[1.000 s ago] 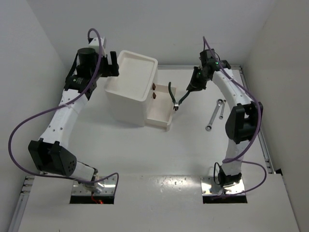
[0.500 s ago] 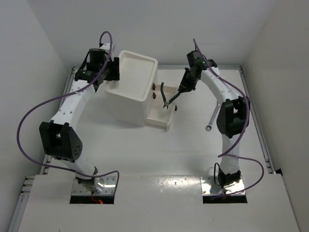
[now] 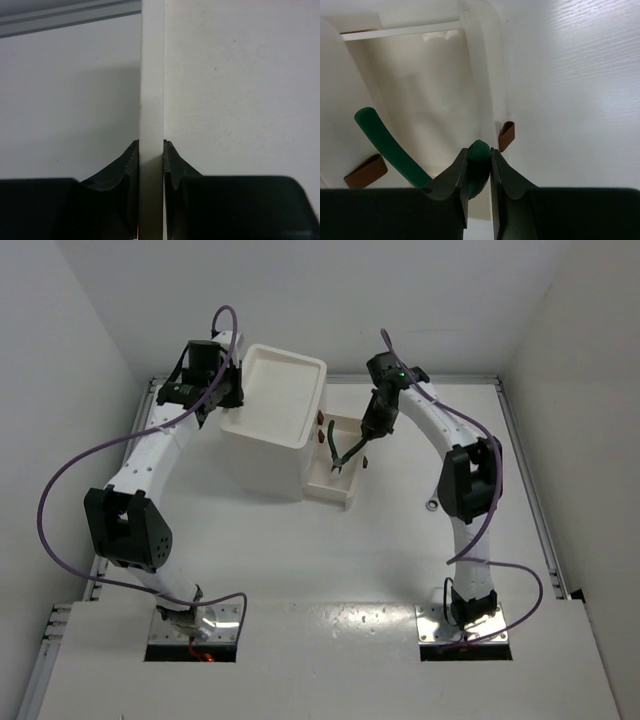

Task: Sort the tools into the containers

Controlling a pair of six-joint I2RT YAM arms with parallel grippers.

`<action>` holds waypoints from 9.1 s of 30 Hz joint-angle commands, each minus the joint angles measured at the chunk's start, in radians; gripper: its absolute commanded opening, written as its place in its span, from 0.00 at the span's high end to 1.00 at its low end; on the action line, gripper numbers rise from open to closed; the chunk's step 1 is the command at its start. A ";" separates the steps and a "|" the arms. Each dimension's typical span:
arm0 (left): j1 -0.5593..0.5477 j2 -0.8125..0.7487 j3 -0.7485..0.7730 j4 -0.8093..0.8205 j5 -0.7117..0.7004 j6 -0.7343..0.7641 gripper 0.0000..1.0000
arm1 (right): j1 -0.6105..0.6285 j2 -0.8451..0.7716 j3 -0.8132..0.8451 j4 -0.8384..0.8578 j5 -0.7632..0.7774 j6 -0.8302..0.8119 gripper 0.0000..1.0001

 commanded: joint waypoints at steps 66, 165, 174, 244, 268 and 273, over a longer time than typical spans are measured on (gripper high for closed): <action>0.005 -0.098 0.034 0.058 0.116 0.036 0.18 | -0.207 -0.369 -0.616 0.465 -0.292 -0.574 0.37; -0.057 0.051 -0.006 -0.066 0.235 -0.130 1.00 | 0.028 0.153 -0.220 0.823 -0.770 -0.002 0.69; -0.109 0.082 -0.015 -0.046 0.210 -0.257 1.00 | -0.056 0.036 -0.309 0.742 -0.671 -0.077 0.50; -0.276 -0.130 0.184 0.327 -0.623 -0.019 0.33 | -0.406 -0.515 -0.854 0.398 0.092 -0.332 0.40; -0.173 -0.141 0.088 0.296 -0.623 -0.069 0.33 | -0.437 -0.173 -0.624 0.358 0.067 -0.244 0.57; -0.173 -0.131 0.088 0.296 -0.623 -0.069 0.33 | -0.446 -0.153 -0.624 0.358 0.067 -0.244 0.57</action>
